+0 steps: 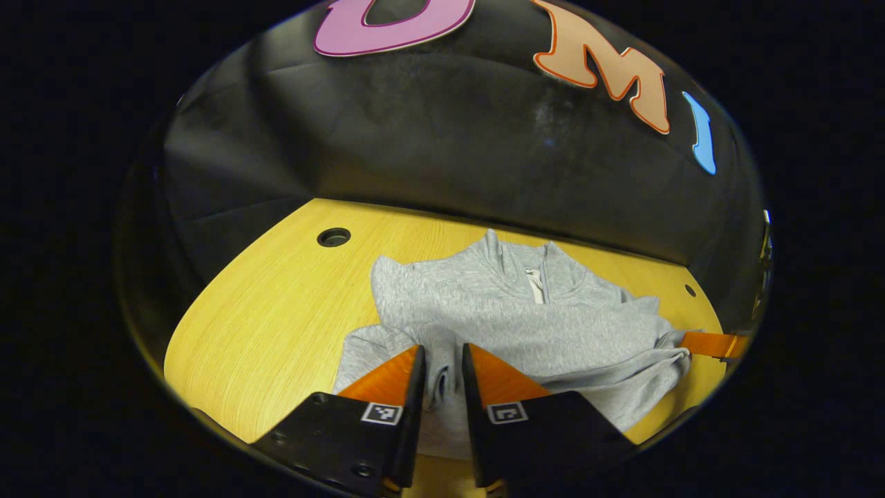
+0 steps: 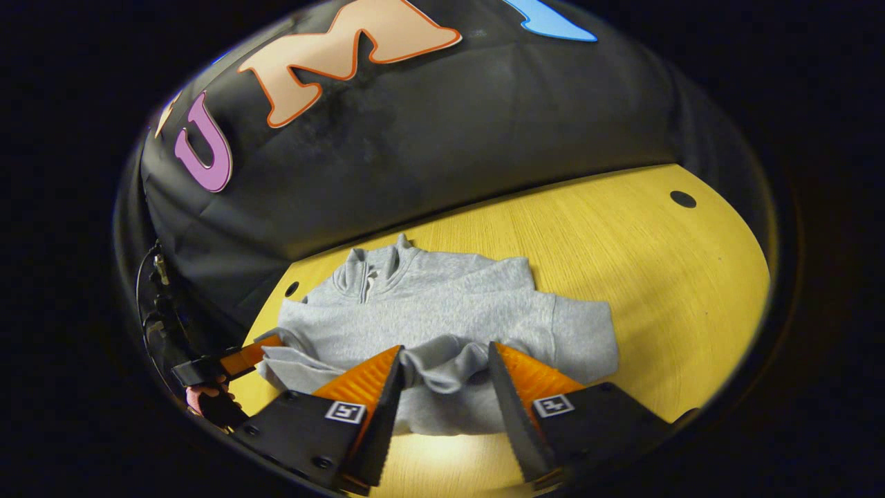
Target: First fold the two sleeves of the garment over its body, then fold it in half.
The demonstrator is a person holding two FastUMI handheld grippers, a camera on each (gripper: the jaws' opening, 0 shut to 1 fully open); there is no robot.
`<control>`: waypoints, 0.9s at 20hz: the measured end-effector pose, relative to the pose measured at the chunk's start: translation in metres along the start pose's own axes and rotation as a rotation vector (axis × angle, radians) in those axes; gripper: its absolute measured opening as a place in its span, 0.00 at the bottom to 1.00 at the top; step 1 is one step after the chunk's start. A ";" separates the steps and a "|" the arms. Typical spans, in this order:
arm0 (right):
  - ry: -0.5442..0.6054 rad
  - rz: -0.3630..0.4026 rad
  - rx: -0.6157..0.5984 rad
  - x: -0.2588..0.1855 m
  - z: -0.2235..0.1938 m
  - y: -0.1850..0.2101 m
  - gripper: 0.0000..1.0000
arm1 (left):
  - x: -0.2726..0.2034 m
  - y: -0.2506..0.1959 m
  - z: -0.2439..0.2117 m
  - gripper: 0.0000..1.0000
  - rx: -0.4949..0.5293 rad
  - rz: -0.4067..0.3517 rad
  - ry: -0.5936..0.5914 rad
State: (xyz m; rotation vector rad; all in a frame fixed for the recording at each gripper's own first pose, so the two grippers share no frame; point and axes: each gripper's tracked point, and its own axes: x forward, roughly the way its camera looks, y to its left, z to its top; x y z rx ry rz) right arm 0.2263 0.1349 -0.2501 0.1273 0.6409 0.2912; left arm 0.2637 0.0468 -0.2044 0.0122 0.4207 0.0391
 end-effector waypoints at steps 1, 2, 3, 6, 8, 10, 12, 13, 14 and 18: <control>-0.016 -0.002 -0.002 0.000 0.005 -0.001 0.74 | -0.001 0.002 0.006 0.49 -0.001 0.008 -0.022; -0.035 -0.009 -0.004 0.000 0.011 -0.001 0.88 | -0.002 0.003 0.013 0.68 0.003 0.015 -0.044; -0.057 -0.012 -0.003 0.000 0.016 -0.002 0.92 | -0.007 0.006 0.021 0.87 0.009 0.026 -0.070; -0.132 -0.030 -0.018 -0.009 0.037 -0.001 0.94 | -0.024 0.006 0.047 0.94 0.028 0.031 -0.138; -0.203 -0.027 -0.034 -0.027 0.058 0.006 0.98 | -0.042 0.003 0.066 0.94 0.044 0.028 -0.182; -0.285 -0.010 -0.051 -0.051 0.081 0.018 0.98 | -0.066 0.000 0.083 0.94 0.057 0.027 -0.229; -0.349 0.007 -0.073 -0.085 0.093 0.027 0.95 | -0.093 -0.006 0.094 0.94 0.076 0.021 -0.256; -0.369 0.013 -0.088 -0.100 0.096 0.032 0.98 | -0.105 -0.009 0.098 0.95 0.088 0.015 -0.261; -0.386 0.018 -0.103 -0.112 0.097 0.038 0.98 | -0.118 -0.012 0.100 0.95 0.096 0.009 -0.267; -0.441 0.036 -0.159 -0.166 0.089 0.059 0.98 | -0.169 -0.019 0.102 0.95 0.082 -0.005 -0.293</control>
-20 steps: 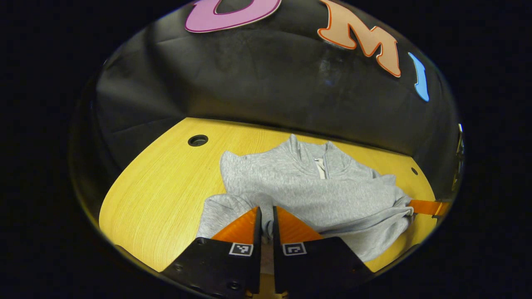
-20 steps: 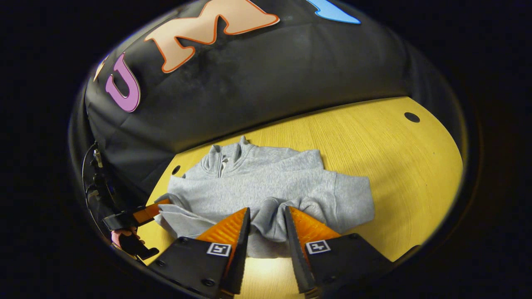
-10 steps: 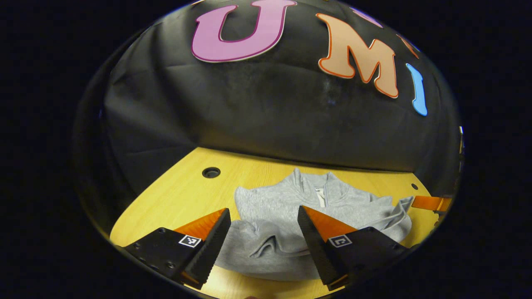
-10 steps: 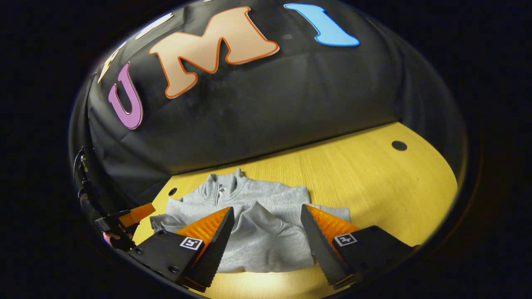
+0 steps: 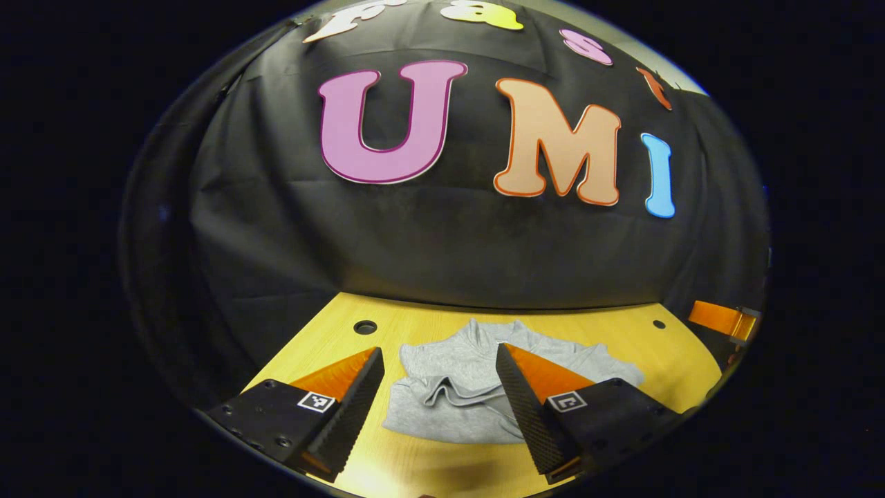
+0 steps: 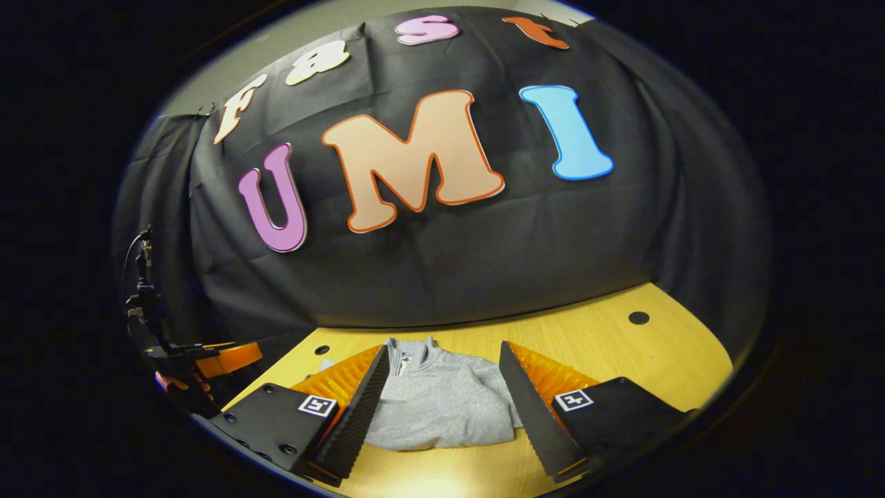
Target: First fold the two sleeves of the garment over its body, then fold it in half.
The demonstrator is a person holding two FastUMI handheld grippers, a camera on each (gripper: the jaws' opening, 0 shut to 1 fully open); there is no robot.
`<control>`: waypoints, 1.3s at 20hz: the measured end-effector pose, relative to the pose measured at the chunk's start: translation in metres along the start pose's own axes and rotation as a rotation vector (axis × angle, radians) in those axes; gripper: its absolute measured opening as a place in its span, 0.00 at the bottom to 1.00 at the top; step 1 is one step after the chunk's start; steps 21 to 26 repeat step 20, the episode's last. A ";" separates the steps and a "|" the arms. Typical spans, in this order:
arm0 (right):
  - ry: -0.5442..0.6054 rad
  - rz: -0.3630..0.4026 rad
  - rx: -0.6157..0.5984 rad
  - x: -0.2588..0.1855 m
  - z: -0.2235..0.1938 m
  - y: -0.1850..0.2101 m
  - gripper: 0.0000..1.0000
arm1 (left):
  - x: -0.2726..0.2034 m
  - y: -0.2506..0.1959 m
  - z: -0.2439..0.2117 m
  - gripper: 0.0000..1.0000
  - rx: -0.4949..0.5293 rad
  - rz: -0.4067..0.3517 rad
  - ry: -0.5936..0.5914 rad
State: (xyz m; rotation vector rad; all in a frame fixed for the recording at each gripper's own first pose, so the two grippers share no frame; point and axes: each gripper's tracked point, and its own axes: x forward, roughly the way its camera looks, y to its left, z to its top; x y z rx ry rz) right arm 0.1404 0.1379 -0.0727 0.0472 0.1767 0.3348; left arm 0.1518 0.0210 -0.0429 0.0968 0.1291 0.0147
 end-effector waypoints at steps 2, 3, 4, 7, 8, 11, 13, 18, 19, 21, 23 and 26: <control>-0.011 0.011 -0.014 -0.026 0.000 0.012 0.98 | -0.021 0.001 0.001 0.95 0.015 0.006 -0.003; -0.004 0.014 -0.011 -0.039 -0.003 0.017 0.98 | -0.032 0.005 -0.002 0.95 0.031 0.026 0.004; 0.004 0.016 -0.001 -0.050 -0.009 0.022 0.98 | -0.043 0.006 -0.004 0.95 0.049 0.038 0.007; 0.025 0.012 0.066 -0.075 -0.027 0.033 0.98 | -0.073 0.000 -0.021 0.95 0.092 0.027 0.040; 0.034 0.008 0.080 -0.078 -0.033 0.033 0.98 | -0.079 -0.003 -0.028 0.95 0.092 0.018 0.055; 0.061 -0.027 0.061 -0.099 -0.044 0.024 0.94 | -0.095 -0.013 -0.052 0.95 0.081 -0.025 0.102; 0.083 -0.046 0.045 -0.109 -0.052 0.019 0.98 | -0.102 -0.010 -0.067 0.95 0.089 -0.024 0.137; 0.086 -0.069 0.048 -0.117 -0.053 0.018 0.98 | -0.108 -0.008 -0.078 0.95 0.061 -0.029 0.166; 0.082 -0.066 0.050 -0.115 -0.051 0.020 0.98 | -0.108 -0.008 -0.077 0.95 0.058 -0.030 0.165; 0.077 -0.062 0.050 -0.114 -0.048 0.023 0.98 | -0.107 -0.007 -0.075 0.95 0.058 -0.028 0.164; 0.077 -0.062 0.050 -0.114 -0.048 0.023 0.98 | -0.107 -0.007 -0.075 0.95 0.058 -0.028 0.164; 0.077 -0.062 0.050 -0.114 -0.048 0.023 0.98 | -0.107 -0.007 -0.075 0.95 0.058 -0.028 0.164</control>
